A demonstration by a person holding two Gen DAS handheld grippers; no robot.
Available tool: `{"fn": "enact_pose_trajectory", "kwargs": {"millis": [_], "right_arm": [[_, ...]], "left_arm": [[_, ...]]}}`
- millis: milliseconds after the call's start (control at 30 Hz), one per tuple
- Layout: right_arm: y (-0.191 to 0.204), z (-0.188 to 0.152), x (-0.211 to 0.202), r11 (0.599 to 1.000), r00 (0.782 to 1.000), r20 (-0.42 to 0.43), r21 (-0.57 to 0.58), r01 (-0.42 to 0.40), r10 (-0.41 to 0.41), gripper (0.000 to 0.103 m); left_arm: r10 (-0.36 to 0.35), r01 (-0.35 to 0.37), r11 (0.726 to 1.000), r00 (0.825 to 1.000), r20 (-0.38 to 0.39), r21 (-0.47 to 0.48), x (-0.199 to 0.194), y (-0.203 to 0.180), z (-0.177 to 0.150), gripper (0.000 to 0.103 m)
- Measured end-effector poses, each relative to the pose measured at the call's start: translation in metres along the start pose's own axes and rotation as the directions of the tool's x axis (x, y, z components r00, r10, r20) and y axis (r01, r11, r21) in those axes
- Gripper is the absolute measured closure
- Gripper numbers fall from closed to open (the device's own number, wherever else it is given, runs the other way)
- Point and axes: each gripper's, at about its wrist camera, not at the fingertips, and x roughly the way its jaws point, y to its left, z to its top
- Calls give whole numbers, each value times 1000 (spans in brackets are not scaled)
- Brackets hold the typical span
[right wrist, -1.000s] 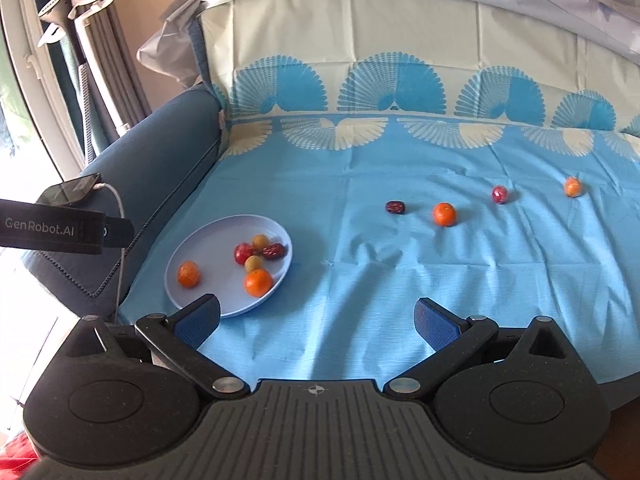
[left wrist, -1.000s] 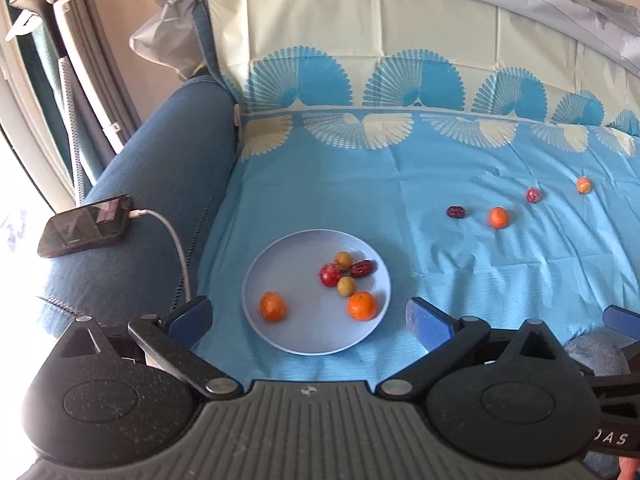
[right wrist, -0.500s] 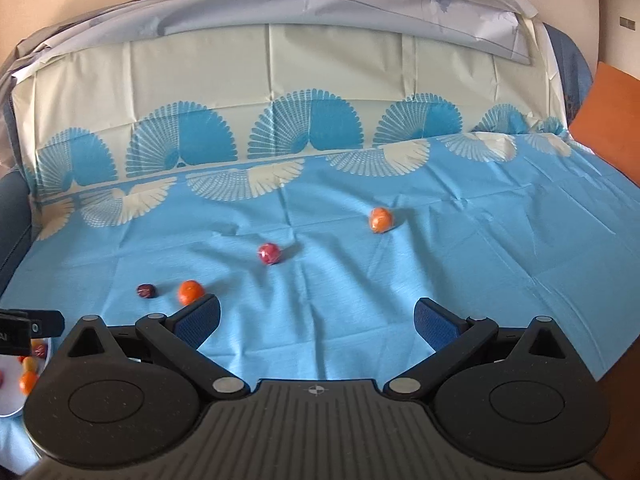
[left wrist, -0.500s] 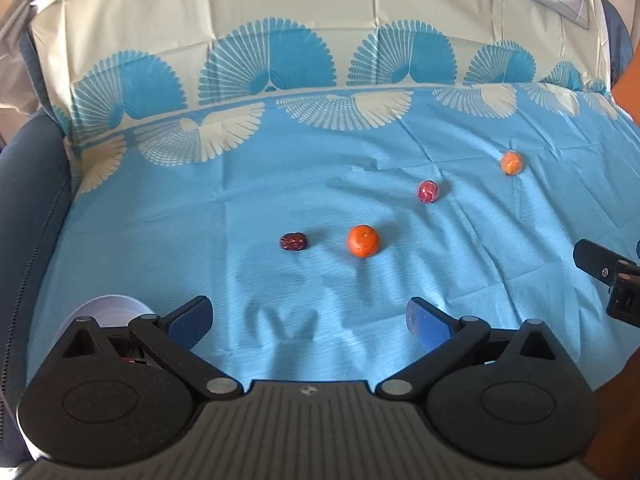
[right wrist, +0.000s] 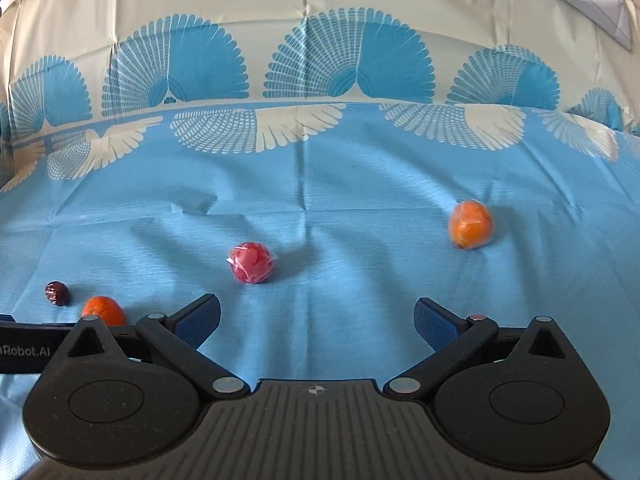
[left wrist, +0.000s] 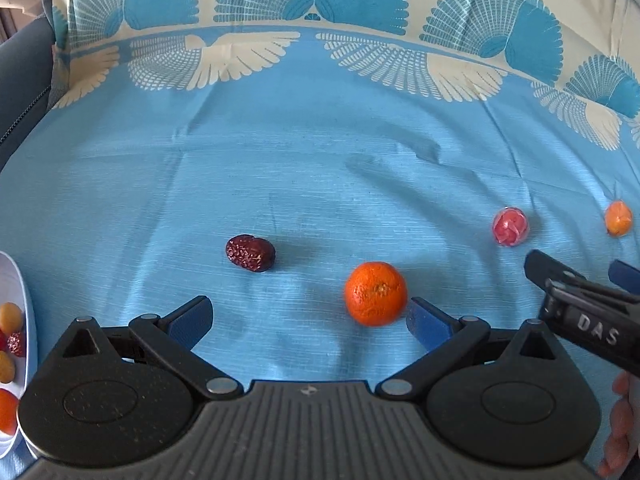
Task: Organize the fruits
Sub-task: 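Grasp a mandarin with the left tool while the right tool grasps a wrapped red fruit, then carry the mandarin and wrapped red fruit over the plate and open both tools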
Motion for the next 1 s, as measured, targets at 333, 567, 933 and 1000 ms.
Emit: {"fn": "enact_pose_trajectory", "kwargs": {"millis": [333, 567, 933, 1000], "right_arm": [[25, 3, 39, 987, 996, 27, -142, -77, 82, 73], [26, -4, 12, 998, 999, 5, -50, -40, 40, 72], [53, 1, -140, 996, 981, 182, 45, -80, 70, 72], [68, -2, -170, 993, 976, 197, 47, -107, 96, 72]], "left_arm": [[-92, 92, 994, 996, 15, -52, 7, -1, 0, 42], [-175, 174, 984, 984, 34, 23, -19, -1, -4, 67], [-188, 180, 979, 980, 73, 99, -139, 77, -26, 67], [-170, 162, 982, 982, 85, 96, -166, 102, -32, 66]]}}
